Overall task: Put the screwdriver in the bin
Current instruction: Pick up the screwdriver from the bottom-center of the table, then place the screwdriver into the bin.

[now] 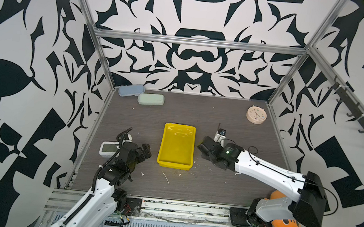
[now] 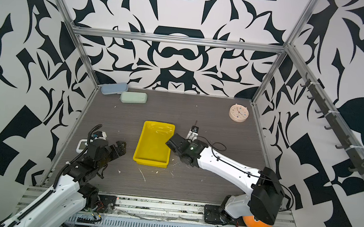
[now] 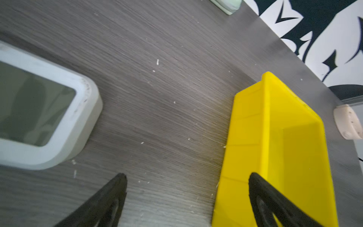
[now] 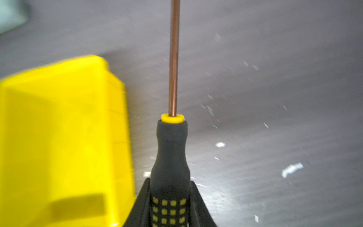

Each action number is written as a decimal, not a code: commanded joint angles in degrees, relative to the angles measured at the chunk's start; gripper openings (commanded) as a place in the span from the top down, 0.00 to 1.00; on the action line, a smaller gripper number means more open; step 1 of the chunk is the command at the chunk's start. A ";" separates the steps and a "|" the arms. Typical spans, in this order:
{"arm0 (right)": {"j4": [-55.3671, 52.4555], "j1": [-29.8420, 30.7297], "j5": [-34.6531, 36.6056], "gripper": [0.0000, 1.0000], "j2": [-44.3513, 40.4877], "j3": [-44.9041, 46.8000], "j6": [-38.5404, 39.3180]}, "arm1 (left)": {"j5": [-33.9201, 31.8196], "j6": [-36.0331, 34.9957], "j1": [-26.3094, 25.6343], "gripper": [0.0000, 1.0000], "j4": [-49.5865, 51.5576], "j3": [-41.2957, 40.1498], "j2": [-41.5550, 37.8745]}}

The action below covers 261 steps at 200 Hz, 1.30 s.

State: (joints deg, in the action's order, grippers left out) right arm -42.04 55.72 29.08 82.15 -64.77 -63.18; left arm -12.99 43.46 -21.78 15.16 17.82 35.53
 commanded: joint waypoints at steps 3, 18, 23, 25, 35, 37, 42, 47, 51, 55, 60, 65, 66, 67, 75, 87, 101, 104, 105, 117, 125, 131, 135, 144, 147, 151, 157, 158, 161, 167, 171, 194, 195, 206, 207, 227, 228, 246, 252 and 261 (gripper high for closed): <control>2.90 1.59 0.37 0.86 6.74 -6.38 6.44 | 2.49 -0.47 -0.06 0.01 -0.68 -0.47 -0.55; 7.73 2.47 -2.61 0.86 11.96 -9.67 7.19 | 2.18 -0.17 -0.06 0.01 -0.48 -0.37 -0.37; 8.69 2.62 -3.46 0.86 14.04 -10.79 7.02 | 2.32 -0.16 -0.05 0.01 -0.55 -0.38 -0.29; 9.01 2.70 -3.69 0.86 14.83 -11.40 6.99 | 2.26 -0.14 -0.05 0.01 -0.61 -0.41 -0.33; 9.97 2.81 -6.02 0.86 18.79 -14.31 7.02 | 2.16 -0.17 -0.06 0.01 -0.57 -0.50 -0.20; 9.96 2.81 -6.40 0.87 19.57 -14.94 7.02 | 2.13 -0.14 -0.07 0.01 -0.57 -0.44 -0.26; 9.99 2.81 -7.08 0.87 21.54 -16.55 6.93 | 2.11 -0.08 -0.01 0.01 -0.66 -0.51 -0.16; 9.84 2.90 -8.04 0.87 23.33 -18.09 6.93 | 2.10 -0.05 -0.07 0.01 -0.70 -0.49 -0.13; 9.65 2.90 -8.49 0.88 24.77 -19.27 6.93 | 2.16 -0.08 -0.09 0.01 -0.74 -0.48 0.00; 9.37 2.94 -8.85 0.88 26.13 -20.50 6.93 | 2.27 -0.15 -0.10 0.01 -0.82 -0.45 0.09; 9.05 2.99 -9.27 0.88 27.66 -21.87 6.88 | 2.33 -0.15 -0.06 0.01 -0.83 -0.44 0.20; 8.62 2.99 -9.74 0.88 29.11 -23.11 6.78 | 2.44 -0.18 -0.02 0.01 -0.83 -0.42 0.30; 8.50 2.99 -9.83 0.88 29.42 -23.38 6.76 | 2.44 -0.20 -0.02 0.01 -0.83 -0.38 0.27; 8.44 2.99 -9.87 0.88 29.71 -23.69 6.76 | 2.45 -0.21 -0.06 0.01 -0.88 -0.40 0.30; 8.12 3.01 -10.90 0.88 31.70 -25.14 6.67 | 2.49 -0.26 -0.07 0.01 -0.92 -0.35 0.49; 8.46 2.99 -12.03 0.88 33.97 -26.23 6.00 | 2.28 -0.22 -0.03 0.01 -0.83 -0.26 0.51; 9.76 2.99 -13.68 0.88 35.79 -26.22 4.41 | 2.33 -0.29 -0.06 0.01 -0.85 -0.31 0.35; 10.02 2.99 -14.08 0.88 36.05 -26.20 4.20 | 2.36 -0.35 -0.02 0.01 -0.91 -0.36 0.38; 10.04 2.99 -14.15 0.88 36.15 -26.15 4.07 | 2.40 -0.33 -0.06 0.01 -0.91 -0.39 0.40; 10.54 2.99 -14.62 0.88 36.91 -25.81 3.05 | 2.51 -0.44 -0.04 0.01 -1.32 -0.59 0.15; 11.02 2.99 -14.84 0.88 37.26 -25.39 2.56 | 2.77 -0.65 0.04 0.01 -1.61 -0.75 -0.01; 11.33 3.03 -14.92 0.88 37.44 -25.15 2.10 | 3.02 -0.83 -0.03 0.01 -1.83 -0.84 -0.10; 11.33 2.99 -15.03 0.88 37.59 -25.07 1.93 | 3.21 -0.90 -0.08 0.02 -2.04 -0.92 -0.03; 11.32 2.99 -15.47 0.88 37.98 -25.14 1.96 | 3.54 -1.10 -0.07 0.05 -2.37 -0.97 -0.07; 11.31 2.99 -15.54 0.88 38.04 -25.16 2.01 | 3.56 -1.18 0.00 0.07 -2.53 -1.02 0.01; 11.34 2.99 -15.64 0.88 38.15 -25.15 2.08 | 3.58 -1.20 -0.04 0.08 -2.67 -1.11 -0.01; 11.30 2.99 -15.70 0.87 38.33 -25.19 2.26 | 3.64 -1.25 -0.04 0.09 -2.76 -1.05 0.14; 11.29 2.94 -15.67 0.87 38.38 -25.21 2.26 | 3.61 -1.22 -0.03 0.09 -2.76 -1.05 0.15; 11.35 2.98 -15.68 0.87 38.47 -25.16 2.28 | 3.55 -1.19 -0.03 0.09 -2.70 -1.02 0.15; 11.36 2.99 -15.57 0.86 38.52 -25.06 2.35 | 3.60 -1.16 0.00 0.10 -2.60 -0.95 0.24; 11.22 2.99 -15.56 0.86 38.52 -25.01 2.19 | 3.51 -1.15 -0.03 0.10 -2.51 -0.94 0.37; 11.33 2.94 -15.56 0.81 37.61 -24.06 1.90 | 3.50 -1.15 0.02 0.10 -2.84 -1.02 0.67; 11.35 2.96 -15.51 0.81 37.54 -23.98 1.86 | 3.55 -1.12 0.00 0.10 -2.85 -0.99 0.72; 11.58 2.93 -15.07 0.78 37.06 -23.65 1.80 | 3.91 -1.23 -0.02 0.10 -2.94 -0.82 1.11; 11.56 2.96 -15.04 0.77 37.05 -23.65 1.81 | 3.93 -1.25 -0.02 0.09 -2.94 -0.88 1.20; 10.86 2.94 -15.06 0.66 36.19 -24.00 2.98 | 3.86 -1.28 -0.08 0.09 -2.94 -0.51 2.36; 10.85 2.92 -15.04 0.65 36.17 -23.95 3.07 | 3.86 -1.32 -0.09 0.09 -2.94 -0.42 2.40; 10.69 2.90 -13.97 0.58 34.75 -23.05 3.92 | 3.52 -1.27 -0.03 0.09 -2.68 -0.19 2.90; 10.35 2.90 -13.59 0.57 34.22 -22.74 4.07 | 3.51 -1.28 -0.06 0.09 -2.76 -0.24 3.03; 9.88 2.75 -13.60 0.57 33.22 -22.23 4.19 | 3.62 -1.28 -0.08 0.09 -2.94 -0.28 2.98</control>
State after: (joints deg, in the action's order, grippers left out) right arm -30.20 58.50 14.17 120.22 -88.31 -59.70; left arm -9.50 42.33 -21.76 12.84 17.58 38.48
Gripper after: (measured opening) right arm 0.428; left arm 0.906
